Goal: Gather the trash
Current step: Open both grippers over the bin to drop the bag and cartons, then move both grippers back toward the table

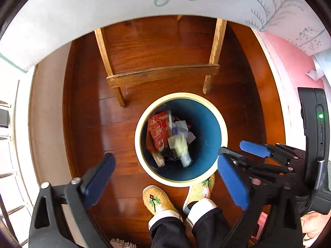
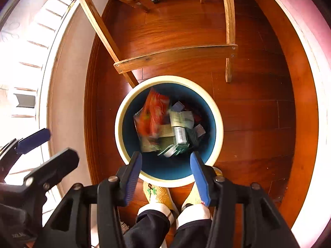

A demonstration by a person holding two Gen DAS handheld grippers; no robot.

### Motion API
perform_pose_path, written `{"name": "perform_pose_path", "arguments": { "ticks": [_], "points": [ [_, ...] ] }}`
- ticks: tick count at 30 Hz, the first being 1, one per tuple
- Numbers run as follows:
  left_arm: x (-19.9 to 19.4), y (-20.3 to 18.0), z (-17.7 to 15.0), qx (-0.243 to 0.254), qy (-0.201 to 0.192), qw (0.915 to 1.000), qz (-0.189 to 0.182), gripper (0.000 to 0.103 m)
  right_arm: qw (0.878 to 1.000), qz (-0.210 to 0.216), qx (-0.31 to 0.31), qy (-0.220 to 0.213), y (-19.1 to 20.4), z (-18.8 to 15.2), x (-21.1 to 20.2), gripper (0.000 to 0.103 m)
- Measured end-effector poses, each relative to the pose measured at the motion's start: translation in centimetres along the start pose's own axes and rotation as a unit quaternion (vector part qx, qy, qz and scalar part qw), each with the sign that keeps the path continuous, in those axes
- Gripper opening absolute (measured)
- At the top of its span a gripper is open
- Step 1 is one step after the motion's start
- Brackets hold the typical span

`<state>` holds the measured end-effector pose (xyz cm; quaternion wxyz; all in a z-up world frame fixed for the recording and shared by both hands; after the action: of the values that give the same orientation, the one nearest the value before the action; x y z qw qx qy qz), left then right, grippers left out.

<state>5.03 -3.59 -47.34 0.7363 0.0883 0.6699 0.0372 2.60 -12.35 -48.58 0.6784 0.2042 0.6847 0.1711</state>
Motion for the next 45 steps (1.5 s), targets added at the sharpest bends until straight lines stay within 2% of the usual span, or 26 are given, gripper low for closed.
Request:
{"name": "perform_pose_path", "arguments": {
  "ticks": [4, 10, 14, 16, 23, 28, 34, 35, 37, 40, 45],
  "points": [
    [-1.6, 1.2, -0.1, -0.002, -0.007, 0.9999, 0.012, 0.1, 1.0, 0.002, 0.007, -0.005, 0.7, 0.1, -1.0, 0.058],
    [-6.0, 2.7, 0.0, -0.008, -0.013, 0.9998, 0.01, 0.101, 1.0, 0.012, 0.008, -0.014, 2.5, -0.4, -4.2, 0.061],
    [-9.2, 3.5, 0.2, -0.001, -0.002, 0.9999, 0.014, 0.101, 1.0, 0.019, 0.01, -0.022, 4.2, -0.8, -7.5, 0.062],
    [-11.3, 4.2, 0.4, 0.001, -0.002, 0.9998, 0.021, 0.101, 0.999, 0.02, 0.009, -0.026, 5.2, -1.2, -9.3, 0.062],
    [-20.3, 7.3, 1.8, -0.006, -0.037, 0.9989, 0.028, 0.101, 0.999, 0.014, -0.01, -0.05, 9.3, -2.4, -16.8, 0.062],
    [-27.5, 9.6, 3.2, -0.001, -0.091, 0.9954, 0.029, 0.101, 0.995, 0.013, -0.018, -0.095, 12.0, -2.3, -22.8, 0.062],
    [-35.5, 11.5, 5.9, -0.015, -0.172, 0.9849, 0.011, 0.101, 0.986, 0.008, -0.037, -0.163, 15.5, -0.4, -29.8, 0.063],
    [-36.7, 11.8, 6.3, -0.019, -0.185, 0.9825, 0.006, 0.101, 0.983, 0.006, -0.043, -0.177, 16.1, 0.0, -31.1, 0.064],
    [-38.9, 12.3, 7.4, -0.026, -0.209, 0.9775, -0.006, 0.101, 0.977, 0.004, -0.056, -0.204, 17.3, 1.0, -33.2, 0.077],
    [-41.5, 13.1, 8.6, -0.035, -0.24, 0.9701, -0.016, 0.101, 0.969, 0.009, -0.069, -0.235, 19.0, 2.2, -35.7, 0.078],
    [-43.6, 14.8, 9.5, -0.051, -0.261, 0.9635, -0.027, 0.101, 0.962, 0.012, -0.08, -0.261, 21.3, 4.2, -37.8, 0.079]
  ]
}}
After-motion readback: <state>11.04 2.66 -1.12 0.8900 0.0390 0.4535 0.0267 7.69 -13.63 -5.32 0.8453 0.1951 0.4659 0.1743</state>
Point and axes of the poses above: each gripper's, at about its wrist camera, not at the fingertips, and x roughly the way its jaws point, y to its left, z to its top, the point moved 10 cm from there along x, roughly the way its jaws point, and after that the axes turned 15 degrees about z, right-handed, at the moved point
